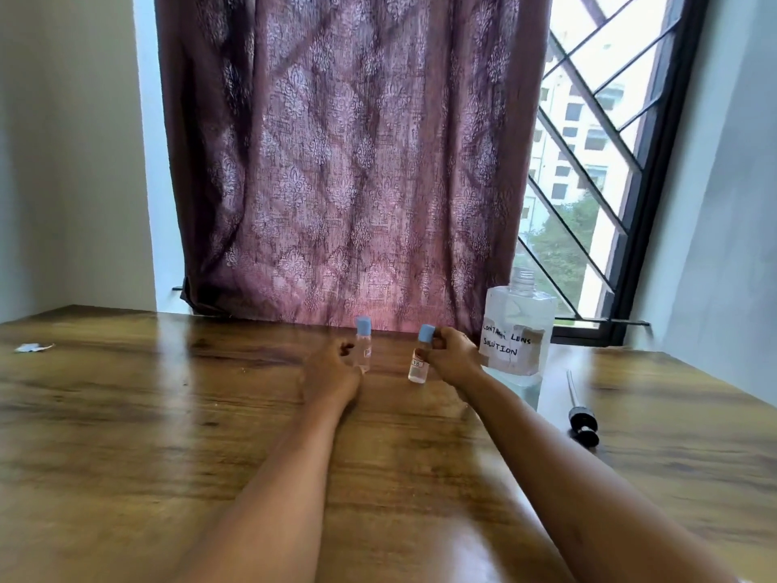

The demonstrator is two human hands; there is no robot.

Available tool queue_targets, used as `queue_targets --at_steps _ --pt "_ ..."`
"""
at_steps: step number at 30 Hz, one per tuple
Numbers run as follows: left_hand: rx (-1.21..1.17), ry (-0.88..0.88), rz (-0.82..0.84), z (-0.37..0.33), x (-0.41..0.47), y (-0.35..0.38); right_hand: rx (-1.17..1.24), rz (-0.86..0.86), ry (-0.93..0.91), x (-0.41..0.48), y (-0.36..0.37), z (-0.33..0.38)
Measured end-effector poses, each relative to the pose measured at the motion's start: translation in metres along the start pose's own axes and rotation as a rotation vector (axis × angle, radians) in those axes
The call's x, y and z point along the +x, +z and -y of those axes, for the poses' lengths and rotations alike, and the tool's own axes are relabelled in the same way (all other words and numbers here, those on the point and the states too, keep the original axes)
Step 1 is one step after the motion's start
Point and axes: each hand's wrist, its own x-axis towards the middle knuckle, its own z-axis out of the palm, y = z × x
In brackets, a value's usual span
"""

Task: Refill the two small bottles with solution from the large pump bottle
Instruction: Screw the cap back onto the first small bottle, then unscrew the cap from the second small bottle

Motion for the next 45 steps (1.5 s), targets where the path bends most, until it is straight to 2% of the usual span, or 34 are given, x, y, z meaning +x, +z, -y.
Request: queue_targets --at_steps 3,14,18,23,25,28,32,40,45 --pt "-0.010 0.042 0.007 -0.001 0.001 0.007 -0.103 -0.015 -0.004 0.018 0.006 -0.001" --pt "-0.085 -0.047 -0.032 0.007 0.014 0.015 -0.144 0.100 -0.045 0.030 0.011 -0.009" --pt "-0.107 -0.063 -0.040 0.004 0.010 0.013 -0.078 0.143 -0.058 0.025 0.009 0.001" --pt "0.006 -0.113 -0.061 -0.001 0.007 0.012 -0.238 0.007 -0.356 0.029 0.016 0.044" --pt "0.081 -0.148 -0.064 -0.003 0.005 0.009 -0.269 0.036 -0.427 0.034 0.026 0.060" --pt "0.150 -0.193 -0.032 -0.003 0.005 0.008 -0.500 0.187 -0.486 0.042 0.044 0.063" --pt "0.200 -0.179 0.014 -0.005 0.006 0.011 -0.494 0.331 -0.453 0.041 0.057 0.050" --pt "0.189 -0.145 0.123 -0.009 0.005 0.009 -0.361 0.273 -0.425 0.016 0.032 0.060" --pt "-0.026 0.057 0.337 -0.025 -0.010 0.008 -0.363 0.176 -0.452 -0.014 -0.010 0.054"
